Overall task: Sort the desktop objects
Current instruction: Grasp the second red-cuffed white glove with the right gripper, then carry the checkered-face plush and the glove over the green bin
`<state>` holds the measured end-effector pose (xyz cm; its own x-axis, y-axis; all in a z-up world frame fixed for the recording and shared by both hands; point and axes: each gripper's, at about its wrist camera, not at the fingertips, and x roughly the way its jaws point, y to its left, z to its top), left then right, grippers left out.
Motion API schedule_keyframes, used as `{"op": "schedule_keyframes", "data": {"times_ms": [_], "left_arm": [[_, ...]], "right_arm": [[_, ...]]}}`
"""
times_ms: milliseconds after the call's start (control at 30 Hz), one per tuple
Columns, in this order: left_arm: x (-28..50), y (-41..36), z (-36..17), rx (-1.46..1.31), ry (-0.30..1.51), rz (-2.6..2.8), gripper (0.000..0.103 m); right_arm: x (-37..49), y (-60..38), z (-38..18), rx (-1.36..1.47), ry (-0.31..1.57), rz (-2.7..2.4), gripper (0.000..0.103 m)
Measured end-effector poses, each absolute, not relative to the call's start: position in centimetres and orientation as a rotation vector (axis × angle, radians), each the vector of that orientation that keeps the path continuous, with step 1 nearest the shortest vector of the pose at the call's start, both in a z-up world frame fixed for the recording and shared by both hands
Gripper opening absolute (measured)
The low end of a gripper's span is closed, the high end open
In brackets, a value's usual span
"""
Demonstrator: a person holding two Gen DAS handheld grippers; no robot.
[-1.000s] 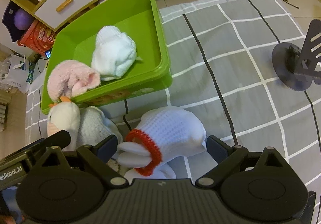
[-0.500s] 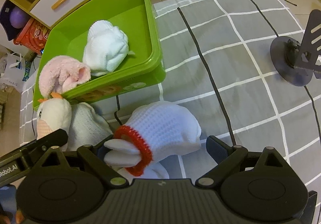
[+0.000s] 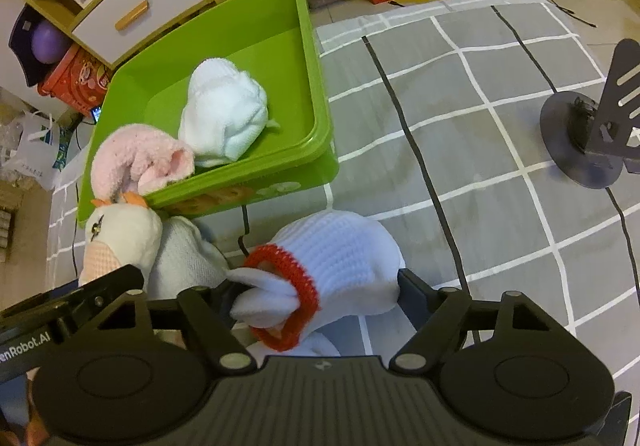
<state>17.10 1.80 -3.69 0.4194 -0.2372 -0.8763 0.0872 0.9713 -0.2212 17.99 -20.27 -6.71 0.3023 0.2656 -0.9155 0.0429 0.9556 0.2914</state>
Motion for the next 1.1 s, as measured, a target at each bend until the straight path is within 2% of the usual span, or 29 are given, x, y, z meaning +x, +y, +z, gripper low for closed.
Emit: {"op": "schedule_keyframes", "data": {"times_ms": [367,1100], "left_arm": [[17.0,1.9,-2.8,-0.146,1.097,-0.207,0.057],[16.8,2.5,0.6,-0.177,1.014,-0.229,0.057]], "right_arm": [[17.9,-21.4,-6.2,0.314,1.245,0.115,0.073],[17.7,-22.1,-1.7,0.373,1.135,0.128,0.073]]}}
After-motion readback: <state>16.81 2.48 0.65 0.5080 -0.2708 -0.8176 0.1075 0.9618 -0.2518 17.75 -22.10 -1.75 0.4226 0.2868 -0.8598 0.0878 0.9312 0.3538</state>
